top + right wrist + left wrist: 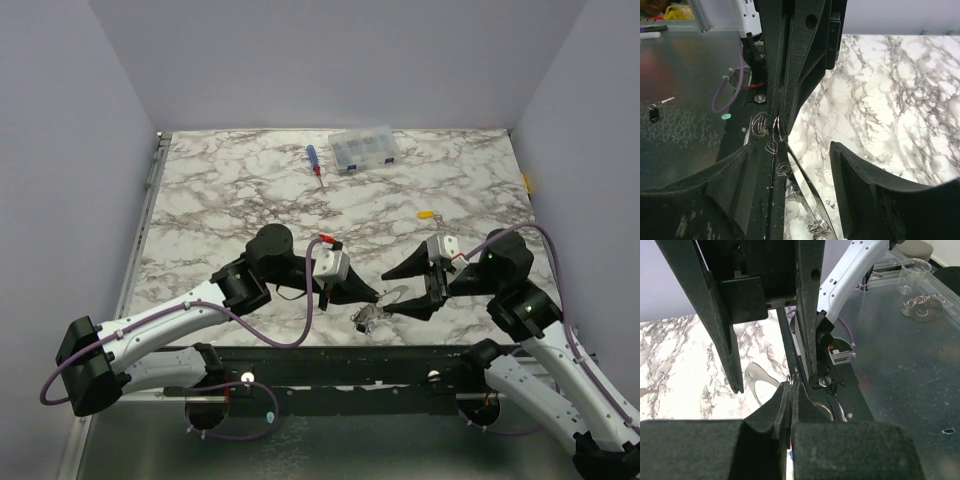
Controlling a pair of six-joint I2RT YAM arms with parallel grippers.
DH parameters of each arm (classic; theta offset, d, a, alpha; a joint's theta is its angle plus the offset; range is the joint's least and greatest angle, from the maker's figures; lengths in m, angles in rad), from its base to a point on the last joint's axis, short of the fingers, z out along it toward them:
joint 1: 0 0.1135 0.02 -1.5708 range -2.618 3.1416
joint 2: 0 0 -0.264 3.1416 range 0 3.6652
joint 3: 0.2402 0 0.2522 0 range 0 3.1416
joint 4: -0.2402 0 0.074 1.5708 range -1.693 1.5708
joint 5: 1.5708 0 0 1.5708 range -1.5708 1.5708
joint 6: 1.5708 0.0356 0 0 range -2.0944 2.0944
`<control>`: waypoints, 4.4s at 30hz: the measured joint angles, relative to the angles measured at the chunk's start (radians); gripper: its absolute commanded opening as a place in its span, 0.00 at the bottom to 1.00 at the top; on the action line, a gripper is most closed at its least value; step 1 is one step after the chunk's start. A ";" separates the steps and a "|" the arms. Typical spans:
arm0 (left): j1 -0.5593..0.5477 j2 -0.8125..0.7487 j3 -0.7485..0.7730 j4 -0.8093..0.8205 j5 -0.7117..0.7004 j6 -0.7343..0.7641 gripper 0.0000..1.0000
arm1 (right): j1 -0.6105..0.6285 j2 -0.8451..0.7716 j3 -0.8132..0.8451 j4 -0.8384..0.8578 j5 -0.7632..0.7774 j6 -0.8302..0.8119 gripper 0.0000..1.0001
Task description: Put the keys on the keyring
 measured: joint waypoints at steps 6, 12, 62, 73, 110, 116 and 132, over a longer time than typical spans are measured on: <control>0.005 -0.004 -0.004 0.014 0.000 -0.004 0.00 | 0.000 0.060 0.000 0.011 -0.042 0.000 0.63; 0.006 -0.012 -0.008 0.028 0.000 -0.011 0.00 | 0.000 0.084 -0.006 0.054 -0.063 0.017 0.58; 0.050 -0.033 -0.062 0.189 -0.005 -0.110 0.00 | 0.034 0.126 -0.106 0.465 -0.149 0.269 0.36; 0.053 -0.033 -0.069 0.204 -0.010 -0.127 0.00 | 0.034 0.146 -0.106 0.485 -0.155 0.278 0.07; 0.050 0.060 0.535 -0.688 -0.276 0.134 0.49 | 0.040 0.114 0.161 -0.238 0.049 -0.152 0.01; -0.057 0.108 0.542 -0.773 -0.348 0.154 0.55 | 0.040 0.053 0.147 -0.229 0.068 -0.126 0.00; -0.217 0.171 0.552 -0.814 -0.534 0.205 0.51 | 0.040 0.041 0.137 -0.209 0.068 -0.007 0.01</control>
